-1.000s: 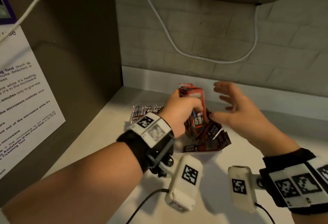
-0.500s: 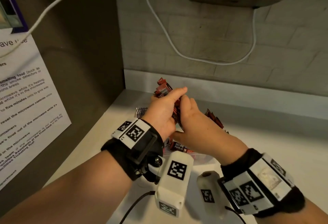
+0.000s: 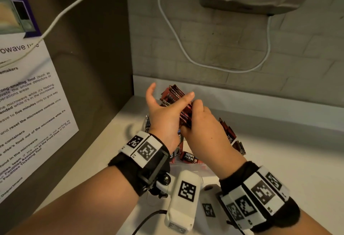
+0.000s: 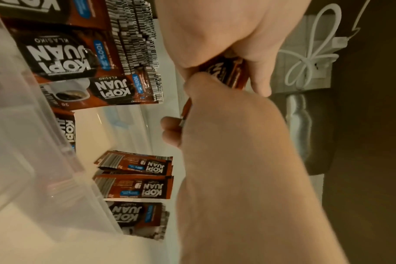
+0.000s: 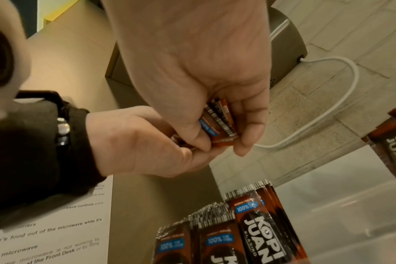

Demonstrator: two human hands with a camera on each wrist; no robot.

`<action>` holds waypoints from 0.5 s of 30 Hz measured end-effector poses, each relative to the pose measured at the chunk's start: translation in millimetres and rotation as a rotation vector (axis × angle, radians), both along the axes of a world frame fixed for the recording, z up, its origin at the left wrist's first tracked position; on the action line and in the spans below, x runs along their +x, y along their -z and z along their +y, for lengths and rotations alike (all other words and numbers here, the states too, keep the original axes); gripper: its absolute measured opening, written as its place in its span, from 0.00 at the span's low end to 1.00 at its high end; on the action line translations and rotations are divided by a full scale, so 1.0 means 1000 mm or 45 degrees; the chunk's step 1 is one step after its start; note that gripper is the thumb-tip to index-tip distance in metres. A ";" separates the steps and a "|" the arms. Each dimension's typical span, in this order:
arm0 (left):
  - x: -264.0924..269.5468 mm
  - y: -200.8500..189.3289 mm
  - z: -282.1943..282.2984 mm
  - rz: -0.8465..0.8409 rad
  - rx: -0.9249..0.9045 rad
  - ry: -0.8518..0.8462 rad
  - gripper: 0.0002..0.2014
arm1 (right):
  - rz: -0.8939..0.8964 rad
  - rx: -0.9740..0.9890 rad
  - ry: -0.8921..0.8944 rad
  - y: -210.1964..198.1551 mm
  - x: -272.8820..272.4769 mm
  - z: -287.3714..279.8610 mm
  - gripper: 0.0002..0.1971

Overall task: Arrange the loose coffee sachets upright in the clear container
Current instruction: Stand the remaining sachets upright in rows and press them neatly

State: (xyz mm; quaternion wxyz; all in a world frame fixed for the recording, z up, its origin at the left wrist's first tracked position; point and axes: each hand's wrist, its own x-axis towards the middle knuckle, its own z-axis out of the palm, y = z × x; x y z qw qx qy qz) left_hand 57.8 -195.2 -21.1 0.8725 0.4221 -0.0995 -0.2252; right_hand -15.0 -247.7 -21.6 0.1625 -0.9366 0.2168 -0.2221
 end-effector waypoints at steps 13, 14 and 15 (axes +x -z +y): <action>0.050 0.005 0.039 0.222 -0.041 -0.088 0.18 | -0.057 0.467 0.187 0.001 -0.007 -0.037 0.11; 0.054 0.006 0.043 0.241 -0.058 -0.082 0.18 | 0.157 0.380 0.190 0.010 -0.004 -0.038 0.08; 0.058 0.007 0.047 0.256 -0.070 -0.070 0.18 | 0.370 0.306 0.173 0.020 0.001 -0.038 0.07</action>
